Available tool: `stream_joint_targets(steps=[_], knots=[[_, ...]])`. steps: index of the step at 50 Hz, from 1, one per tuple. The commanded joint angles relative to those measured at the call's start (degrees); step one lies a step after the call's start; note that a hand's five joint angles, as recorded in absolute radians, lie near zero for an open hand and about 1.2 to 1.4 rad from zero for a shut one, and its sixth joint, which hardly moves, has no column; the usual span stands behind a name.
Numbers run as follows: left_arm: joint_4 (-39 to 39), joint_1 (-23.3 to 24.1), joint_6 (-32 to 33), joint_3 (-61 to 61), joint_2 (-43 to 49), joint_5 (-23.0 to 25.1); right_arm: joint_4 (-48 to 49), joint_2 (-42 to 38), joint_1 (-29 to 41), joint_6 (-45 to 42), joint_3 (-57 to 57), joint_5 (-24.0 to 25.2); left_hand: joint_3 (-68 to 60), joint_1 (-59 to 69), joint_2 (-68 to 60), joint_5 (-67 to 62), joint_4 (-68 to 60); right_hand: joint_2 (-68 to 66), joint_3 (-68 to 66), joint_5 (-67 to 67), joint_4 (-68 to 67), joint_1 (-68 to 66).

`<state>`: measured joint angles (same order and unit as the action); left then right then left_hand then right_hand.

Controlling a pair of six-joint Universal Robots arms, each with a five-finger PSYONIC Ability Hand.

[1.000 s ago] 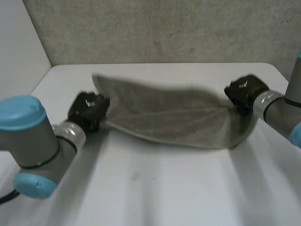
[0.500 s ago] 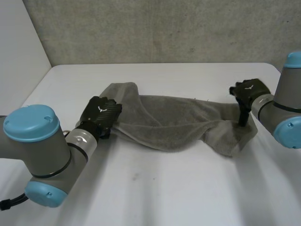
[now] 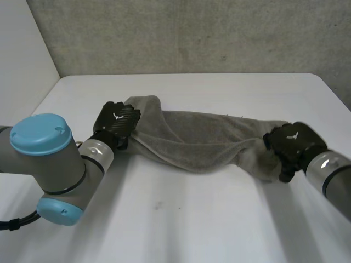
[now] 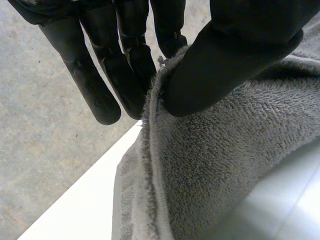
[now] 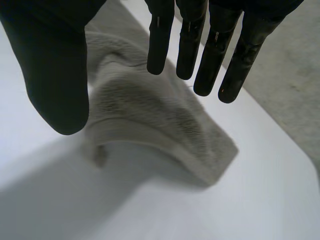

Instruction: Fold the laundry

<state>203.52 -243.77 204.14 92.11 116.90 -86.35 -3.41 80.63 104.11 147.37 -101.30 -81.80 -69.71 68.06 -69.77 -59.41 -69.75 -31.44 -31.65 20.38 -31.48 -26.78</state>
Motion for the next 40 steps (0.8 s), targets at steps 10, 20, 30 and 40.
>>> stream_joint_targets(steps=[10, 20, 30, 40], knots=[[0.04, 0.05, 0.03, 1.23, -0.18, -0.04, 14.4, -8.39, 2.15, 0.02, -3.38, -0.46, -10.29, 11.94, -10.23, -10.59, -10.25, 1.34, 1.55, -0.28, 1.38, -3.32], [0.04, -0.04, 0.03, 1.32, -0.09, -0.04, 22.66, -17.87, 2.24, -0.68, 0.74, -2.39, -10.29, 11.94, -10.23, -10.59, -10.25, -0.67, -0.47, 1.73, -0.64, -5.33], [0.04, -0.04, 0.03, 1.23, 0.0, 0.04, 24.77, -20.08, 2.15, -0.51, 4.0, -4.5, -10.29, 11.94, -10.23, -10.59, -10.25, -48.56, -48.35, 49.62, -48.52, -53.22], [-1.98, -0.22, 0.99, 2.64, -4.4, -0.22, 10.88, -8.12, 1.45, -1.92, 6.99, -5.29, -10.29, 11.94, -10.23, -10.59, -10.25, -48.56, -48.35, 49.62, -48.52, -53.22]])
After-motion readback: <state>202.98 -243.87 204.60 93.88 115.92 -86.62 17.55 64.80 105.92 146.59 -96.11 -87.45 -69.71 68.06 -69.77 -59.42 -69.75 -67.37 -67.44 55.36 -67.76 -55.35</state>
